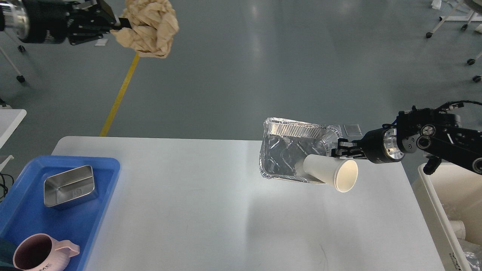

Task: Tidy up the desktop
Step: 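Lift the crumpled paper high with the left gripper toward the foil tray, then drop the crumpled paper into the foil tray and open the left gripper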

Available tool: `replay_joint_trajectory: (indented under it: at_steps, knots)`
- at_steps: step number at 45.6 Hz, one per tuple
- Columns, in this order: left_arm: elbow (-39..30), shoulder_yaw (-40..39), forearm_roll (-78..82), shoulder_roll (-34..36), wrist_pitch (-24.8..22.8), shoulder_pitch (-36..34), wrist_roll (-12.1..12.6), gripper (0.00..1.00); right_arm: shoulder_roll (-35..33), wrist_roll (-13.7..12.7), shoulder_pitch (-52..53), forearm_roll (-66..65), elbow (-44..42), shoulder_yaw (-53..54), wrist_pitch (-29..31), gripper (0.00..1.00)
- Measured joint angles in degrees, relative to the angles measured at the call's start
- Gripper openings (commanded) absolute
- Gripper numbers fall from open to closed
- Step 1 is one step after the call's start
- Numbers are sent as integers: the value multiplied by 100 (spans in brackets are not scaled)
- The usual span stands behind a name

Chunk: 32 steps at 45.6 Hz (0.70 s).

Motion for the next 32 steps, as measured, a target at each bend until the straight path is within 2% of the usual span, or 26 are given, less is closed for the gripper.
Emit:
replay_joint_trajectory:
  at_steps: [8,17,32]
  knots:
    - [260,568,17,-966,66,-342,33,0,-5,-1,0,0,-5,7,0,0]
    - [782,824,25,-1923,251,-567,119,0,-8,-1,0,0,-12,4,0,0]
    - [1113,1414,26,-2970,672,-546,133,0,386,-2,173,-9,-167,-39,82,0]
